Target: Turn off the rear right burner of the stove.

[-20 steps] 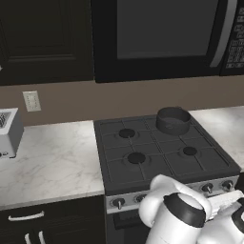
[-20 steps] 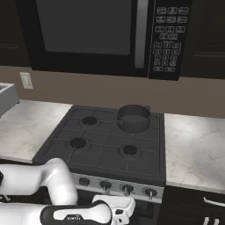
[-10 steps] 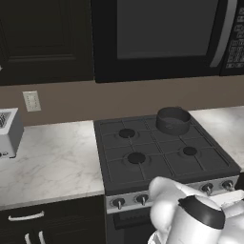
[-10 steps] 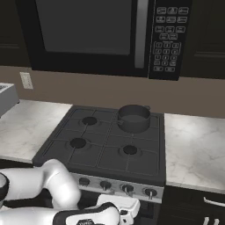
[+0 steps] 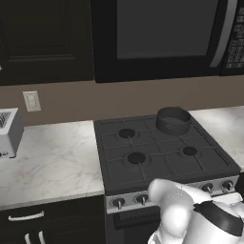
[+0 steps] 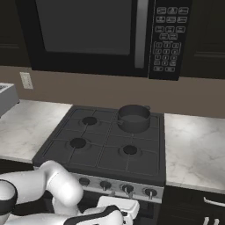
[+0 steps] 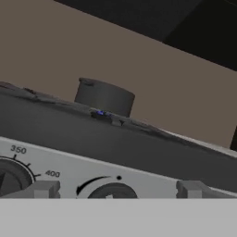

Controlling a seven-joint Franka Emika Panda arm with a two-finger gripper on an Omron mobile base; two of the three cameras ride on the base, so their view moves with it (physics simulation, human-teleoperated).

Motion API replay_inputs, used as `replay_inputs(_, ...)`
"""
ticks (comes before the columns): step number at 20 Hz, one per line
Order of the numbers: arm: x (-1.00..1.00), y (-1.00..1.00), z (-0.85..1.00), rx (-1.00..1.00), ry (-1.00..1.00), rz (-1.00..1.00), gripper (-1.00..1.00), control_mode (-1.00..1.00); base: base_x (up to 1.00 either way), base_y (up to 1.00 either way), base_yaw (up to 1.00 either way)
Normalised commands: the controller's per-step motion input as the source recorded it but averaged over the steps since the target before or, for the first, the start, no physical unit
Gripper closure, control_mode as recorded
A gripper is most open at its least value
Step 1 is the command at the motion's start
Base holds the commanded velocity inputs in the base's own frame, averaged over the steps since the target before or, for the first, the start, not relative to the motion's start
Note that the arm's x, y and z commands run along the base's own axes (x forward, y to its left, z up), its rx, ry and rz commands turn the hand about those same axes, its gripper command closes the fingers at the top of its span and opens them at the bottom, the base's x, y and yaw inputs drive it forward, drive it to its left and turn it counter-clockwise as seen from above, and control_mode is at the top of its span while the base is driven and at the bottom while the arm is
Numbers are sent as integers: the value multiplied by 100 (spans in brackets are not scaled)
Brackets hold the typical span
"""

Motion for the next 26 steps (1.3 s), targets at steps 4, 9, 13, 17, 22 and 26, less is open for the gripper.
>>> replay_inputs(4,15,0,-12,0,0,0,-100,-100,0,0,0)
replay_inputs(9,17,0,-9,0,0,0,-100,-100,0,0,0)
replay_inputs(13,12,0,-13,0,0,0,-100,-100,0,0,0)
replay_inputs(17,12,-1,-9,0,0,0,-100,-100,0,0,0)
replay_inputs(22,15,-6,-10,0,0,0,-100,-100,0,0,0)
replay_inputs(26,11,-13,-7,0,0,0,-100,-100,0,0,0)
